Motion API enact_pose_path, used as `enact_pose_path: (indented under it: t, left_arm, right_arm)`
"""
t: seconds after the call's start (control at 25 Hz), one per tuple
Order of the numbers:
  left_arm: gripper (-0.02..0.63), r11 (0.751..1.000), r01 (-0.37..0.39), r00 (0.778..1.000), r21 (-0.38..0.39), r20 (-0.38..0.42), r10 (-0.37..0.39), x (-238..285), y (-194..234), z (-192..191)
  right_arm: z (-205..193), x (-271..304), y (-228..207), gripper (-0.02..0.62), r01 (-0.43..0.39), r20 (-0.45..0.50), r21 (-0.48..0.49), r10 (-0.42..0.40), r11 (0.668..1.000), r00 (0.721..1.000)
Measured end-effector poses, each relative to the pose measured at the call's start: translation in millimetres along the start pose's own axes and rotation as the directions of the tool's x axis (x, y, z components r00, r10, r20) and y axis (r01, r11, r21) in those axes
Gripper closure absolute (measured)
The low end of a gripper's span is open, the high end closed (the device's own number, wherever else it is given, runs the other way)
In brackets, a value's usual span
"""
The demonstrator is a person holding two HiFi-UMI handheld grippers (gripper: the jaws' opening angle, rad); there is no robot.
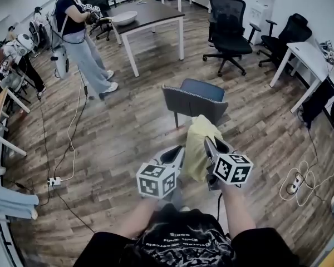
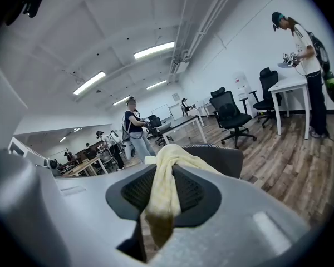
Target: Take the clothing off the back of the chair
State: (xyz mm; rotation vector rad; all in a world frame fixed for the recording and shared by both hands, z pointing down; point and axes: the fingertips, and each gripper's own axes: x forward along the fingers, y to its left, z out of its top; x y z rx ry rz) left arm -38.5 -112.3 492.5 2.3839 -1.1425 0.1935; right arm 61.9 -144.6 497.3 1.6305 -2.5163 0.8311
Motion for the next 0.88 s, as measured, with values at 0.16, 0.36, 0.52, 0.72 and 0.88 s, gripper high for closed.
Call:
enact_pose_path:
  t: [0.16,0.36,0.52,0.72,0.88]
  left_arm:
    - [0.588,0.999,-0.036,0.999,-0.010,0.015,0.036,-22,-16,-11]
    - [0.588,0.997,-0.067,0.998,-0.029,0.018,0.068,-36,-23,-17]
    - [0.588,0.999,-0.048,0.998,-0.023,0.033,0.049,-40,-31,-13]
    - [0.588,0.999,-0.036,0.998,0.007,0.045,0.036,-32,-37,-8]
    - [0.588,0.998,-0.058,0.996,0.010,0.067,0.057,-26,-32,0]
  right_arm:
    - [-15,-29,14,0.509,0.003,0.006,0.008,-0.003,1.000,1.000]
    - [-17,-60,25,0.509,0.005,0.022,0.003,-0.005,1.000,1.000]
    - [-24,-68,37,0.509,0.016,0.024,-0.013,-0.015,1.000,1.000]
    - [-21,-67,39,0.509,0.025,0.051,-0.016,-0.024,1.000,0.998]
    - [-16,-61,30,0.509,0.042,0.070,0.002,-0.042,0.999,0.997]
